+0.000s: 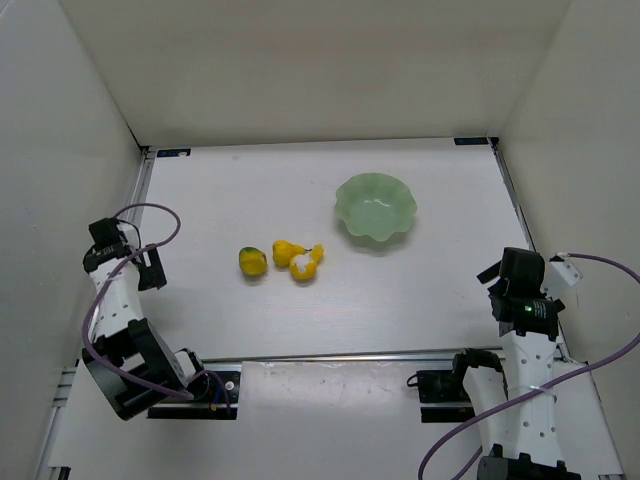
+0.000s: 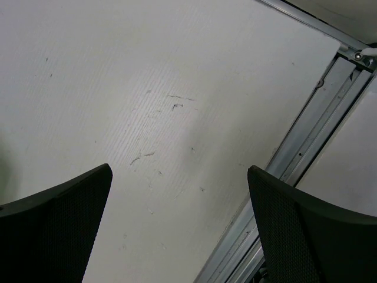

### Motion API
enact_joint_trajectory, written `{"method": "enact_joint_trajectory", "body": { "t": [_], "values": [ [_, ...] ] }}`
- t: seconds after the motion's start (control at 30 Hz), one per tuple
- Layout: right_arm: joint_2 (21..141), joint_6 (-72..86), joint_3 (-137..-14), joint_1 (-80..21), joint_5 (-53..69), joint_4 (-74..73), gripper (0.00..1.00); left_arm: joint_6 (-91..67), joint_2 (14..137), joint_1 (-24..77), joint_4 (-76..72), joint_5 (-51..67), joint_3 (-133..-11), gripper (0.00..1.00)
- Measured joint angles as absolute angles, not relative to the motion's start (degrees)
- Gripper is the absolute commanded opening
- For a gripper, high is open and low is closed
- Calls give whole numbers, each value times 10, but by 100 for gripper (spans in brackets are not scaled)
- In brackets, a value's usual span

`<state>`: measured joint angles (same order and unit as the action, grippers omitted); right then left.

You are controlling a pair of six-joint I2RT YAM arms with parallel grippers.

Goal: Place and organize the fake fruits in the fruit bowl

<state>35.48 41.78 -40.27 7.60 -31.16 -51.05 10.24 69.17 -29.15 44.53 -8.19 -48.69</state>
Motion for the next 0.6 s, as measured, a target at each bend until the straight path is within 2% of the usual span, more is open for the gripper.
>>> {"method": "enact_joint_trajectory", "body": {
  "t": [0.13, 0.27, 0.4, 0.47, 0.6],
  "values": [
    [361, 394, -401, 76, -279, -500, 100, 144, 679, -256, 460, -52, -491, 100],
    [400, 368, -399, 59, -250, -479, 100, 191, 680, -78, 468, -60, -522, 100],
    [460, 356, -401, -4, -246, -465, 100, 248, 698, 108, 462, -72, -558, 100],
    [488, 355, -407, -44, -255, -464, 100, 283, 726, 177, 457, -76, -566, 100],
    [520, 360, -425, -113, -280, -465, 100, 337, 811, 248, 447, -88, -570, 100]
  ]
}}
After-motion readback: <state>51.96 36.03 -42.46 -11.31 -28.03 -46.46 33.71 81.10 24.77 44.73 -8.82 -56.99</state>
